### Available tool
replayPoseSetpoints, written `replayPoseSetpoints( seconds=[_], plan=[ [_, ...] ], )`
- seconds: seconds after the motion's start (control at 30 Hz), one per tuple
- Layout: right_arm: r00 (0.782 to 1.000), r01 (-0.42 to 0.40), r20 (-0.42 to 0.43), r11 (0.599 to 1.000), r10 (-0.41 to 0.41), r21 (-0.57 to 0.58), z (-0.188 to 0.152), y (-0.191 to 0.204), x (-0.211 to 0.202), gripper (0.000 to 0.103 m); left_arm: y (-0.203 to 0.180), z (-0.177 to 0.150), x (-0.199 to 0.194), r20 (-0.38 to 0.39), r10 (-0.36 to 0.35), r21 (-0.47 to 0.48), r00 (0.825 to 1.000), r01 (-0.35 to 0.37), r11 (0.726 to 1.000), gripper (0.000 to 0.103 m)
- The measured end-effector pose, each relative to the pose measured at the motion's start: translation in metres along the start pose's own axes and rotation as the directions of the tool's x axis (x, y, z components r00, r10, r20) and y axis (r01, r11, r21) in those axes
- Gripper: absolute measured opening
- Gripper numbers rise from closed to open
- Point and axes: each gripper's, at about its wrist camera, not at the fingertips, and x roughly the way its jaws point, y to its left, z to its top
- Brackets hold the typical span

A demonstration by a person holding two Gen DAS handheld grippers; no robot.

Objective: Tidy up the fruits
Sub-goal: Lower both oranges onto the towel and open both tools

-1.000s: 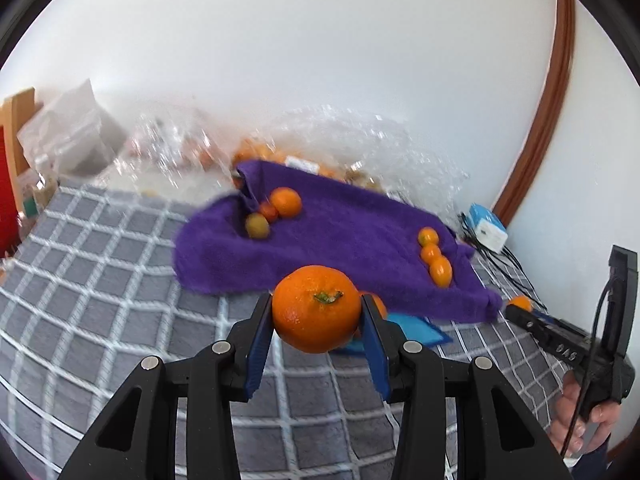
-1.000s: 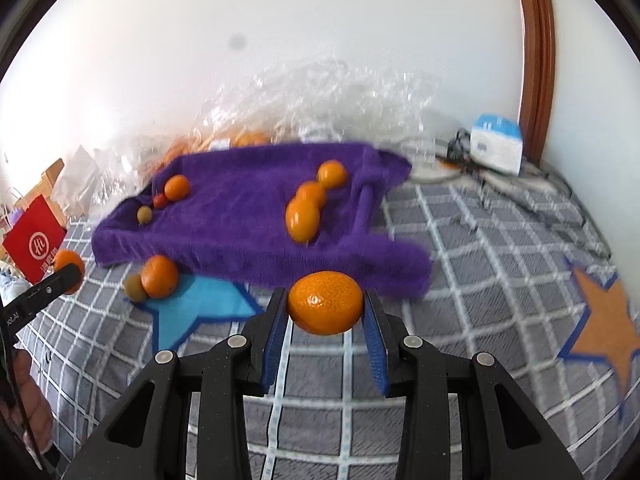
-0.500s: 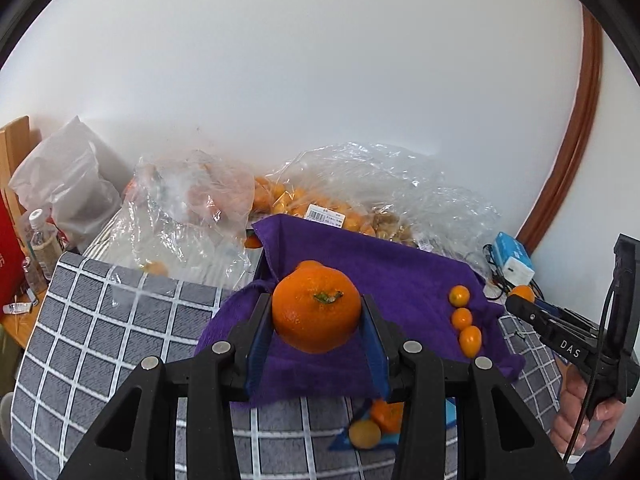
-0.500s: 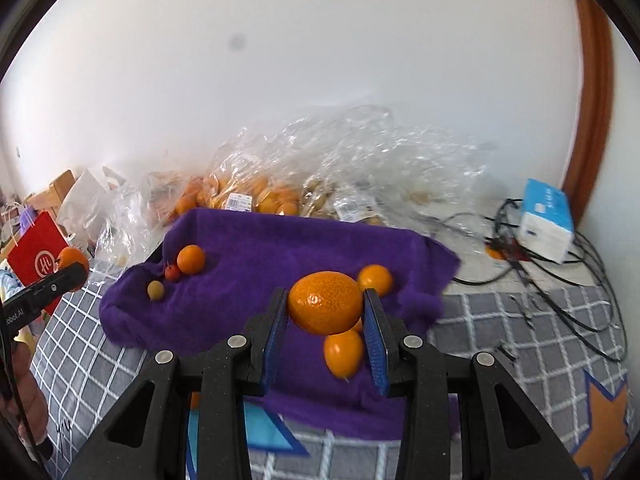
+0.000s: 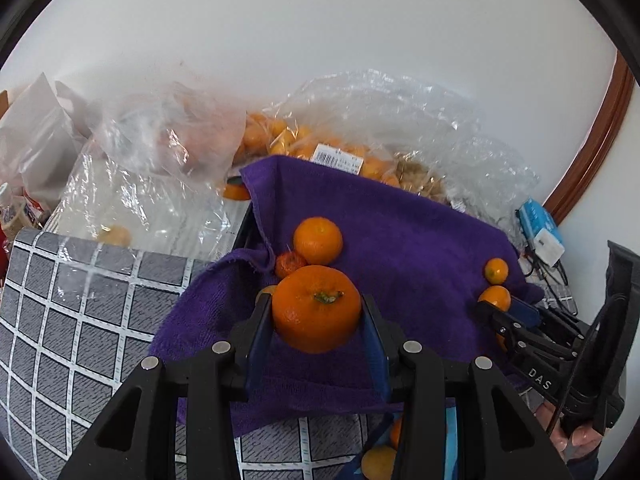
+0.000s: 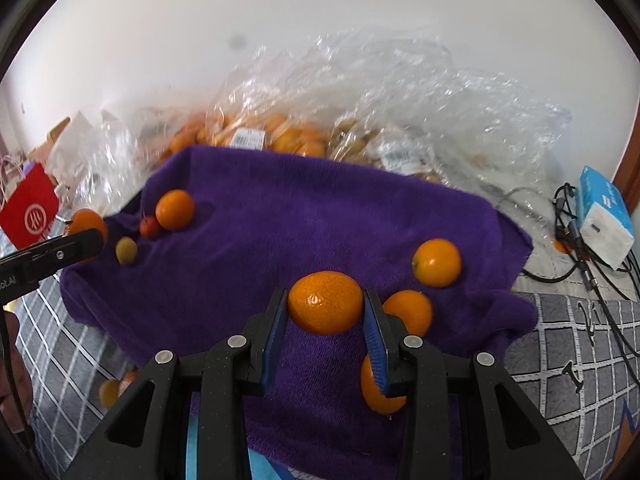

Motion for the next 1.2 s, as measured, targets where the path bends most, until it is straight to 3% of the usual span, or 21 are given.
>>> replayPoseSetpoints(
  seconds=[0.43, 0.6, 1.0, 1.13, 1.2],
  plan=[
    [1.000, 0.021, -0.017, 0.999, -0.022, -0.028, -0.003, 0.003, 0.012, 0.037, -0.006, -0.004, 0.023, -0.037, 0.046, 0.038, 0.998, -0.045, 0.998, 0.040],
    [1.000, 0.018, -0.014, 1.000, -0.018, -0.024, -0.002, 0.001, 0.007, 0.047, -0.013, -0.002, 0.029, -0.063, 0.037, 0.050, 0.997, -0.034, 0.998, 0.040],
    [0.994, 0.088, 0.057, 0.994, -0.091, 0.065, 0.003, -0.021, -0.048, 0.050, -0.024, -0.002, 0.033, -0.090, 0.075, 0.104, 0.993, -0.066, 0.992, 0.042],
    [0.984, 0.155, 0.074, 0.986, -0.159, 0.057, -0.005, -0.023, -0.069, 0.050, -0.027, -0.002, 0.015, -0.076, 0.049, 0.100, 0.996, -0.041, 0.994, 0.056],
    [0.983, 0.160, 0.077, 0.985, -0.165, 0.064, -0.010, -0.023, -0.076, 0.050, -0.029, -0.004, -0.002, -0.046, 0.040, 0.117, 0.998, -0.034, 0.993, 0.057]
  ],
)
